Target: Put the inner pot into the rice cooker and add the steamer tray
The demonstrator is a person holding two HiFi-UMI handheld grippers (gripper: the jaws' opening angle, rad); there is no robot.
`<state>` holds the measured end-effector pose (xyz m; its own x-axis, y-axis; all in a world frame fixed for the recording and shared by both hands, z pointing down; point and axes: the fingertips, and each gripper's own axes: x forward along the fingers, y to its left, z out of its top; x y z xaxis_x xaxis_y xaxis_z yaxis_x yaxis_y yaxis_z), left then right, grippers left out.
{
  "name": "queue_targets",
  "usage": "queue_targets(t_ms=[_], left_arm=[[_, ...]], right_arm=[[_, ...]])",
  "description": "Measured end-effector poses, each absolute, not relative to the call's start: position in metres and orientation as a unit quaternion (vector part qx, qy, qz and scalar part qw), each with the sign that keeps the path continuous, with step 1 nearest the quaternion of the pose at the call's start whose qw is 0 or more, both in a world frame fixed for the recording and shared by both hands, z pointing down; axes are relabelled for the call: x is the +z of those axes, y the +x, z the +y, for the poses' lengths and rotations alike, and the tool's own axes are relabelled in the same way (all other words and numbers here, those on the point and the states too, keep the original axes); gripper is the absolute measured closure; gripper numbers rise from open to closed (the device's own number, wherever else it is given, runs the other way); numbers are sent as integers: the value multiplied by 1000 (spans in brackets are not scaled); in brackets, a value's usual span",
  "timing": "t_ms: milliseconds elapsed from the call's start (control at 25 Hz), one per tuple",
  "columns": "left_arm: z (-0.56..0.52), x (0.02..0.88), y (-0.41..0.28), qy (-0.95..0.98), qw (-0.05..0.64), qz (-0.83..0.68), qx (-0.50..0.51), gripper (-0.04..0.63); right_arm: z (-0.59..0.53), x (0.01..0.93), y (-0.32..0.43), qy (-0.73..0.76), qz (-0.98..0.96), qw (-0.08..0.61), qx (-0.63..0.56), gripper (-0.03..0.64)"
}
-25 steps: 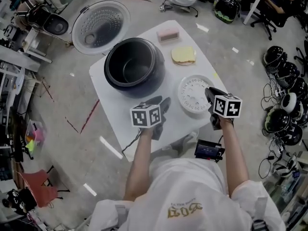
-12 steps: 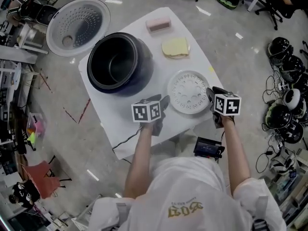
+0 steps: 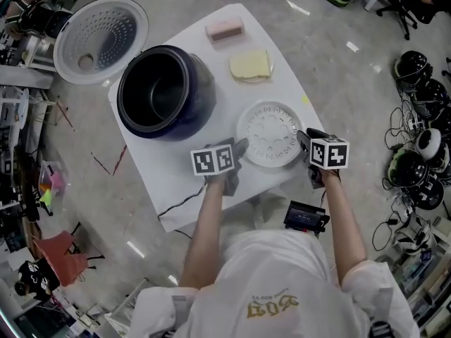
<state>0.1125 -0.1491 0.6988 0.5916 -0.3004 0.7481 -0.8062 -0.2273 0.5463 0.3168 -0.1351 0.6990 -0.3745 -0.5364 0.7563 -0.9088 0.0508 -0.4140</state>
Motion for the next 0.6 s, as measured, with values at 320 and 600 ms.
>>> queue_targets(t_ms=[320,600], left_arm=[[-146,709,119,729,516,-373,251,408],[-148,703,125,737,496,-374,267,499]], right_arm=[[-133,699,309,487,-709,180,478,508],[-137,694,308,472,-714,182,485,538]])
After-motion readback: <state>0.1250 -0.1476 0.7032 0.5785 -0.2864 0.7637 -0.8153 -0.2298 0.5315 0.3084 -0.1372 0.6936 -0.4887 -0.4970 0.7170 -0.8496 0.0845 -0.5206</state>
